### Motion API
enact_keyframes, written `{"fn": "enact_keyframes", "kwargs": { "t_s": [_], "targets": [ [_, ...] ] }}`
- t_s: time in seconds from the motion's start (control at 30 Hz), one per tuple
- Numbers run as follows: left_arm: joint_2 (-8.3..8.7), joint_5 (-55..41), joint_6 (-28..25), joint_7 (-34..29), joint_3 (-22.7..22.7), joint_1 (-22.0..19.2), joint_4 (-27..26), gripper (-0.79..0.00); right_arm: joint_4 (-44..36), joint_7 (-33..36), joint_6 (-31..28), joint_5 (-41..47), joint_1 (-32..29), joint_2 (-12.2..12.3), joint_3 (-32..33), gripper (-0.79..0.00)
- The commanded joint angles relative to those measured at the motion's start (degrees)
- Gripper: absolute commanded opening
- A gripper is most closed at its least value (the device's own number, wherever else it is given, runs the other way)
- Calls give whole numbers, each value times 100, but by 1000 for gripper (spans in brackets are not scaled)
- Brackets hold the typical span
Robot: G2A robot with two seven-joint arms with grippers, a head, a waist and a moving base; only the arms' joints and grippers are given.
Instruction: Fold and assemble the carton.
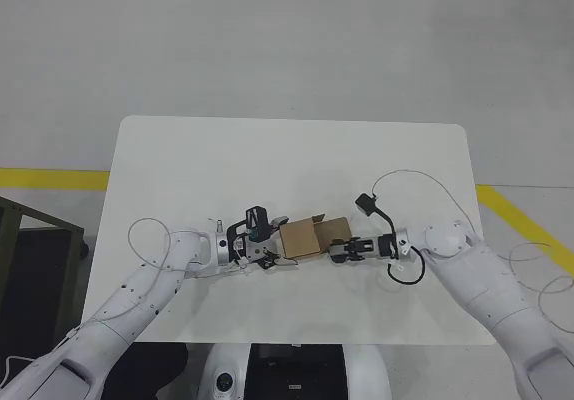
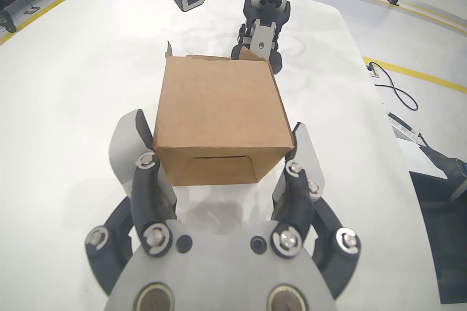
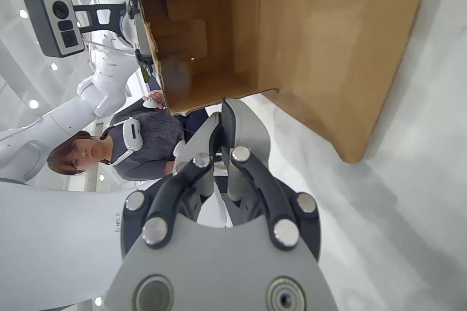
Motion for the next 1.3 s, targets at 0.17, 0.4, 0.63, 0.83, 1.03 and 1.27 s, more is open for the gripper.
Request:
{"fn": "enact_keyframes", "kwargs": {
  "t_s": [0.17,0.4,0.63,0.83,1.03,1.27],
  "targets": [
    [-7,22,-54,11,-4,-7,0,-135,-30,80,-116,-251,151,-55,-50,-785],
    [-25,20,-136,28,17,-47,26,-135,-70,394,-270,-511,356,-152,-231,-785],
    [-37,18,-236,71,29,-79,74,-114,217,339,-393,-666,538,-215,-250,-785],
    [-49,26,-269,76,44,-94,90,-120,498,205,-465,-956,643,-224,-219,-785],
    [-58,29,-266,74,47,-95,92,-117,589,3,-453,-1256,751,-240,-200,-785],
    [-66,42,-255,63,45,-88,78,-139,591,-95,-672,-1071,770,-234,-38,-785]
  ]
}}
